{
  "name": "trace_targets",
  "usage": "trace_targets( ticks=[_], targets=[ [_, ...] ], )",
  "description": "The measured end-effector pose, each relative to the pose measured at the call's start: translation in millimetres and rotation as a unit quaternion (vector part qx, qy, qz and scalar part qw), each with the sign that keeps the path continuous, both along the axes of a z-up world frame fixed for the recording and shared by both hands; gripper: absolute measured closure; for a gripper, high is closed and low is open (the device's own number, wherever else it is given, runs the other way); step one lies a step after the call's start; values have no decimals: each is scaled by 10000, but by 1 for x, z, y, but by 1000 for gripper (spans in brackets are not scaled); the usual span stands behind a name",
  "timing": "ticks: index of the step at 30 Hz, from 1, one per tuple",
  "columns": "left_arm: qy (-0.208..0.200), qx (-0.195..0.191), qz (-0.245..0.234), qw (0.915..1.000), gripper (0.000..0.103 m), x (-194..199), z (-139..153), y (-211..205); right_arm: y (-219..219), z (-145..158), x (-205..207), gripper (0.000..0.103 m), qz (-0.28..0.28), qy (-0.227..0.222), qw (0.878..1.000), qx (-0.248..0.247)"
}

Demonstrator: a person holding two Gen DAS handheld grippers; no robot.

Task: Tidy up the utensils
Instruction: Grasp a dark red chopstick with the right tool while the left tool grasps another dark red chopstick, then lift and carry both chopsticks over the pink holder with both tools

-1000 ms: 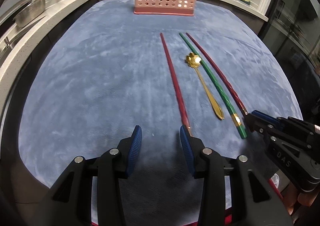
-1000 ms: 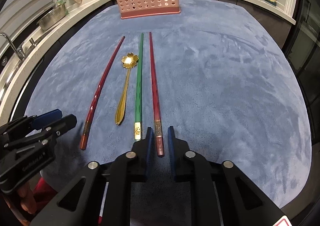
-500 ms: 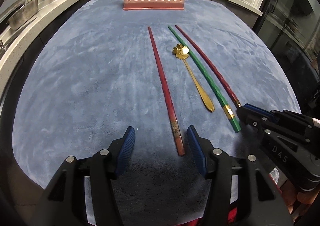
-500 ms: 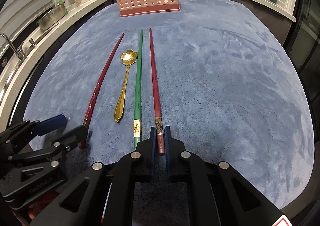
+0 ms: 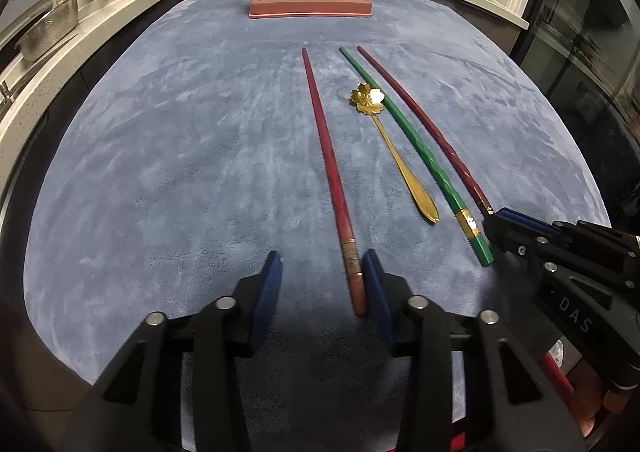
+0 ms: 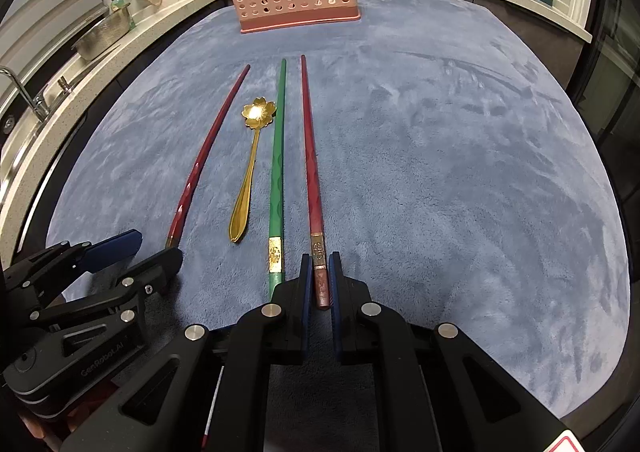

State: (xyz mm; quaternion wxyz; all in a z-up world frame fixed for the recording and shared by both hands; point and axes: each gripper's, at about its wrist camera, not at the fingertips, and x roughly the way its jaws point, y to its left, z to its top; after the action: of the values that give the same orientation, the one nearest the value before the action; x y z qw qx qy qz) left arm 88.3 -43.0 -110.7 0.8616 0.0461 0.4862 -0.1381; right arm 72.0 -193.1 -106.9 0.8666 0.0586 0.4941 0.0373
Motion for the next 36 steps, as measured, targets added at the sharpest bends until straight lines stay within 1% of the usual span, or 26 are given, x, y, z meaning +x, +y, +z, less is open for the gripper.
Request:
trace_targets(
  ticks=[8,9,12,13,19,24,32,36],
  targets=[
    [-7,-81,-35,10000,85,0,0,2,0,0,0,95,-3,1,10000,4],
    [-13,-87,-44,10000,90,0,0,2,0,0,0,95,-3,-1,10000,4],
    [-21,-95,-37,9999,93,0,0,3,0,0,0,95,-2,-2,10000,1],
    [-20,-103,-37,9999,96,-1,0,2,0,0,0,95,-2,-3,10000,0],
    [-14,-130,-44,9999,96,-1,2,4,0,0,-1,95,-13,-11,10000,24],
    [-45,-165,1,9999,96,-1,10,8,-1,3,-3,95,-23,-66,9999,78],
    [-261,-341,109,9990,96,0,39,18,-7,33,-7,96,-106,-383,9990,225],
    [-421,-464,170,9979,96,2,61,24,-10,52,-8,96,-156,-572,9979,279]
  ],
)
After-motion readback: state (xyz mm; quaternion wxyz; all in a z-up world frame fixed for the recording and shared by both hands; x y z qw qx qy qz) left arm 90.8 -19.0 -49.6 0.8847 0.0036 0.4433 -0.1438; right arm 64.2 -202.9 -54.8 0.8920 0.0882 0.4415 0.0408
